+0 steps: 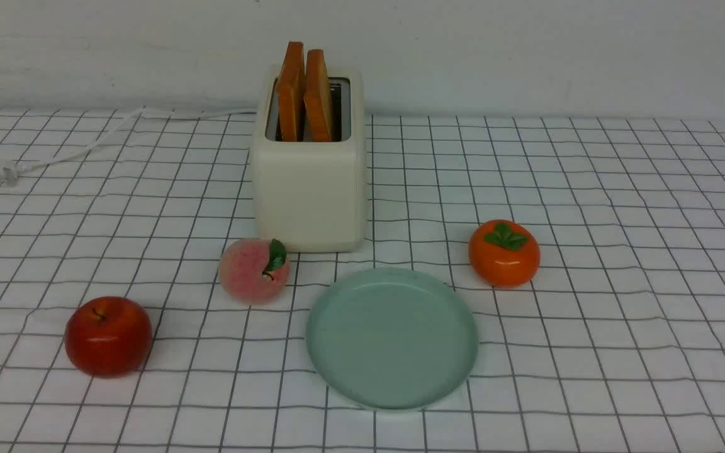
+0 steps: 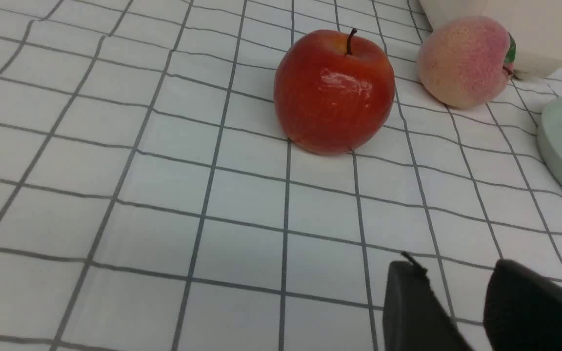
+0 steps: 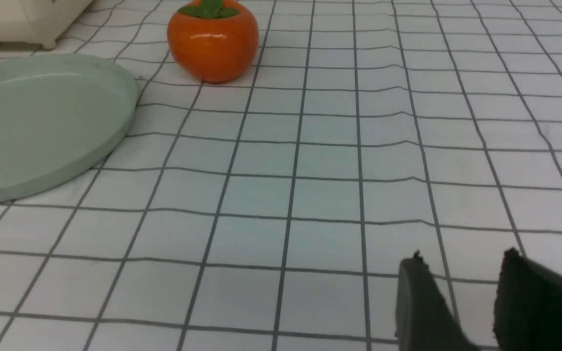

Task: Take toasted bread from bread machine on white checkered table place on plate.
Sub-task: 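Reach for a toast slice standing in the toaster with the left gripper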

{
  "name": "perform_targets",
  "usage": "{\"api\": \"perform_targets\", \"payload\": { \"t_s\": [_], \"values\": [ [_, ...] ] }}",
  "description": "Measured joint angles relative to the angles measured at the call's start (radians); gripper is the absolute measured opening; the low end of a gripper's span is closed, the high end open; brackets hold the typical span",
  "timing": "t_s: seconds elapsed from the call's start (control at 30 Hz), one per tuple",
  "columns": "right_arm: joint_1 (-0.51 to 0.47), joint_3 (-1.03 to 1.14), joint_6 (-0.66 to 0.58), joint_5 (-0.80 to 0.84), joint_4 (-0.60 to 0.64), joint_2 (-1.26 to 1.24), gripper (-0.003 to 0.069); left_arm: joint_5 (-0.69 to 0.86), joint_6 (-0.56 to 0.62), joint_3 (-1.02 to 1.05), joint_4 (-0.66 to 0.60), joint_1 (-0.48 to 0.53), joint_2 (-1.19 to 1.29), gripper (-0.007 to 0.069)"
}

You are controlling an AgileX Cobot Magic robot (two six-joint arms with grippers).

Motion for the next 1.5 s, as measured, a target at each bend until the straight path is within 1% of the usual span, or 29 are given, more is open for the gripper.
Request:
{"api": "perform_targets", "payload": {
  "t_s": [0.33, 1.23, 1.37, 1.5],
  "values": [
    [0.0, 0.0, 0.0, 0.0, 0.0, 0.0, 0.0239, 0.0, 0.0, 0.0, 0.0, 0.0, 0.0, 0.0237],
    [0.0, 0.0, 0.0, 0.0, 0.0, 0.0, 0.0239, 0.0, 0.0, 0.0, 0.0, 0.0, 0.0, 0.0236],
    [0.0, 0.0, 0.0, 0.0, 0.0, 0.0, 0.0239, -0.029, 0.0, 0.0, 0.012, 0.0, 0.0, 0.0236],
    [0.0, 0.0, 0.0, 0.0, 0.0, 0.0, 0.0239, -0.065, -0.023, 0.0, -0.04, 0.0, 0.0, 0.0236]
  ]
}}
